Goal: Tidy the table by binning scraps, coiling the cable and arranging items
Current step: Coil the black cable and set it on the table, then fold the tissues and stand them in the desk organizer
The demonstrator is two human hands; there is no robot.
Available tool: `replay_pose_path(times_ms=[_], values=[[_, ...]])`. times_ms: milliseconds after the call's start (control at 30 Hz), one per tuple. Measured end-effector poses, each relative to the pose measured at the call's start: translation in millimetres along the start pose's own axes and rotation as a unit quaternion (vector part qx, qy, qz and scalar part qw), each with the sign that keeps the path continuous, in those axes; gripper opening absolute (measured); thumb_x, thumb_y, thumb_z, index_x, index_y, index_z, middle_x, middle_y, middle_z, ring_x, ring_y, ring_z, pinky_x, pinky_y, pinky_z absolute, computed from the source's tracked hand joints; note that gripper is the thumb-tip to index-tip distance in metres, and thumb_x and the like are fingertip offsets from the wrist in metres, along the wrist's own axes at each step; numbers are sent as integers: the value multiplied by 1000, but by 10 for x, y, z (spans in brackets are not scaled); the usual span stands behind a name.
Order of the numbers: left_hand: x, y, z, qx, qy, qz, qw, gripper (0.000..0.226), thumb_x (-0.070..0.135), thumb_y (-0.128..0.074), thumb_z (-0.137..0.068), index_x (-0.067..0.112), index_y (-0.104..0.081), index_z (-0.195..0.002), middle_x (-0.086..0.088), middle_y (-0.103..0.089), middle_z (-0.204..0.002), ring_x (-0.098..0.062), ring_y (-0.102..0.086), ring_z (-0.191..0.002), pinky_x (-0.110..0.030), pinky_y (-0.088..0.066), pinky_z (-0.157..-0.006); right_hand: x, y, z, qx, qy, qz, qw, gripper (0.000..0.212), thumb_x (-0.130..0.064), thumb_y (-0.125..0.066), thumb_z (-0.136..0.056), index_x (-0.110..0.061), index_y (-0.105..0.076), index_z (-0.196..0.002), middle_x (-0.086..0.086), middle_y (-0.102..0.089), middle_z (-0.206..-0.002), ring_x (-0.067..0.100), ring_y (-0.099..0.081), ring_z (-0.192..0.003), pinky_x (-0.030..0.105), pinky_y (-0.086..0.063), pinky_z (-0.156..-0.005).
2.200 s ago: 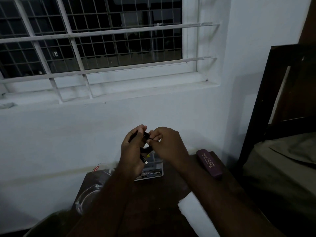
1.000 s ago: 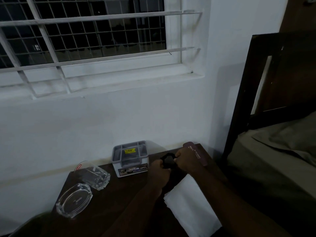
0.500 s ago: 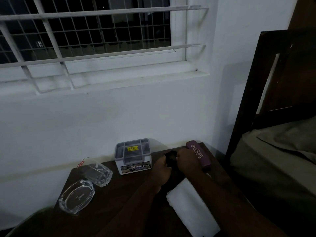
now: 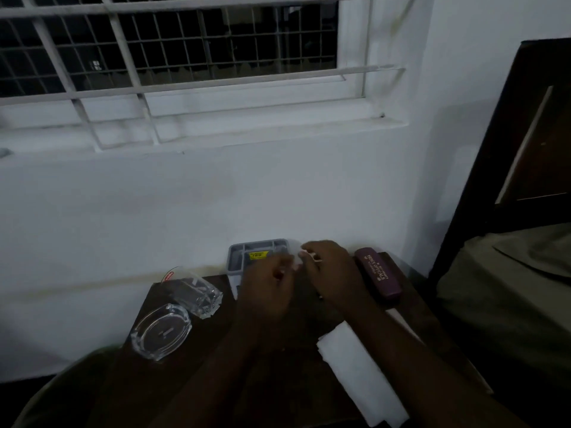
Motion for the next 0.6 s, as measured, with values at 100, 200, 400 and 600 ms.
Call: replay_pose_path(times_ms=[100, 200, 400, 600], values=[[-140, 408, -127, 57, -42, -166, 984, 28, 15, -67, -83, 5, -71, -109, -8, -73, -106, -28, -68, -99, -37, -54, -88, -203, -217, -41, -112, 46, -12, 993, 31, -22, -61, -93, -4, -67, -116, 18, -68, -118, 34, -61, -113, 45, -47, -99], [-327, 546, -107, -27, 14, -302, 953, 22, 8, -71, -76, 0, -73, -96, -23, -73, -90, -39, -70, -83, -42, -56, -72, -199, -394, -21, -189, 33, 52, 980, 36, -29, -54, -95, -8, -62, -123, 15, -63, -123, 32, -57, -116, 41, -45, -98], [-477, 506, -99, -79, 12, -361, 929, 13, 6, -65, -78, 9, -71, -90, -13, -70, -84, -33, -68, -78, -35, -53, -65, -136, -442, -20, -229, 1, 98, 968, 24, -12, -49, -95, -7, -66, -112, 14, -64, -114, 29, -60, -109, 30, -41, -85], [-387, 626, 134, -148, 13, -328, 933, 23, 10, -55, -85, 15, -71, -101, -11, -73, -93, -31, -67, -88, -40, -53, -78, -280, -119, 228, -274, 5, 88, 958, 23, -14, -53, -95, -5, -67, -112, 11, -65, -119, 22, -60, -110, 19, -32, -76]])
Point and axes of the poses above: each hand's wrist, its own z-axis away from the middle knuckle, its own y-axis out of the back of the hand, x = y × z, the point moved 3 cm from there along -z, towards the middle knuckle
